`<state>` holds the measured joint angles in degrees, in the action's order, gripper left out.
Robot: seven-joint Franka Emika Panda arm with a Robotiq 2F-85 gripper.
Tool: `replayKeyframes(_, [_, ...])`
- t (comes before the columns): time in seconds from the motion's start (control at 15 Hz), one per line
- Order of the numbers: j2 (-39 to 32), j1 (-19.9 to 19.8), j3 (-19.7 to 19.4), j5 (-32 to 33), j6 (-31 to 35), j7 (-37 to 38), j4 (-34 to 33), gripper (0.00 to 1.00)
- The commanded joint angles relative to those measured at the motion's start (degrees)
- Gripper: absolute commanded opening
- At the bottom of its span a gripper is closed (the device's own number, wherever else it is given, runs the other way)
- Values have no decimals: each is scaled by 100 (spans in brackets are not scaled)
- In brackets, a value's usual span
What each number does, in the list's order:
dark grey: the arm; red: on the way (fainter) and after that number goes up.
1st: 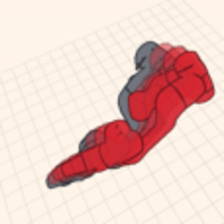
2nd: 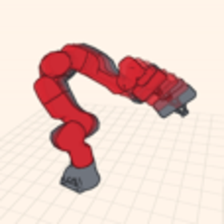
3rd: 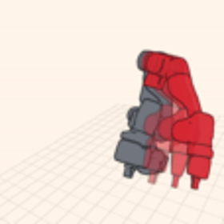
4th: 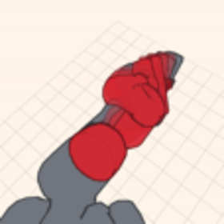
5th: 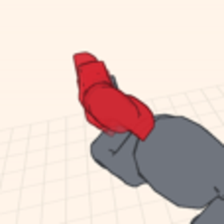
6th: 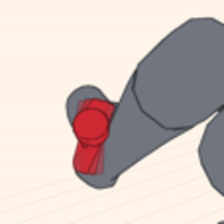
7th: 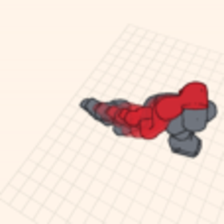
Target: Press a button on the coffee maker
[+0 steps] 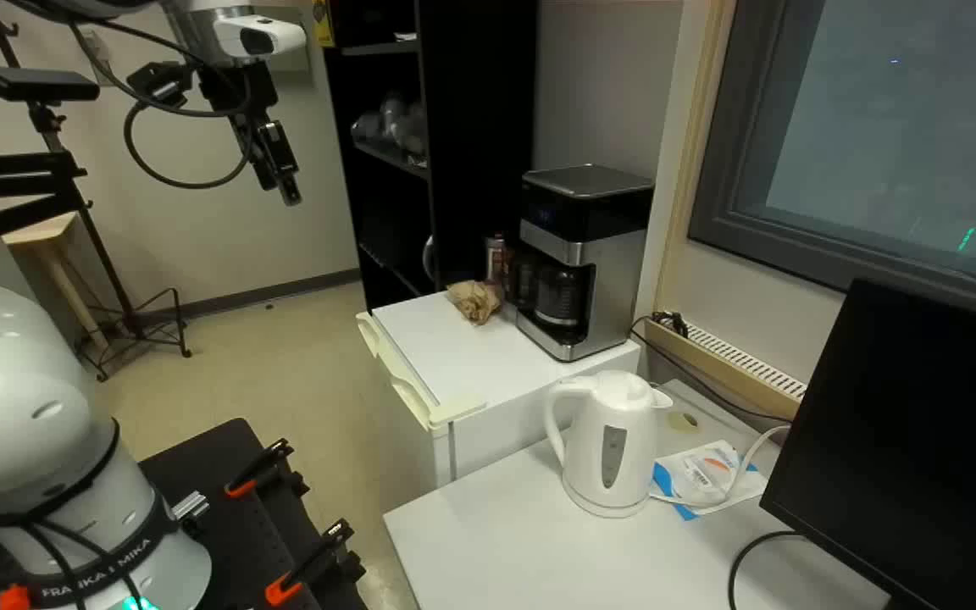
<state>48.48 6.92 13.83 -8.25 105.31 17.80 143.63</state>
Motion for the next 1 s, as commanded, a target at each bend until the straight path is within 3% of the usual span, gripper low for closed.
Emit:
replayKeyframes(0.0, [1,-25,14,-12,-17,-15,-18,100])
replayKeyframes(0.53, [2,-25,14,-12,-17,-15,-18,100])
replayKeyframes(0.93, [-691,-252,16,317,201,-97,-120,100])
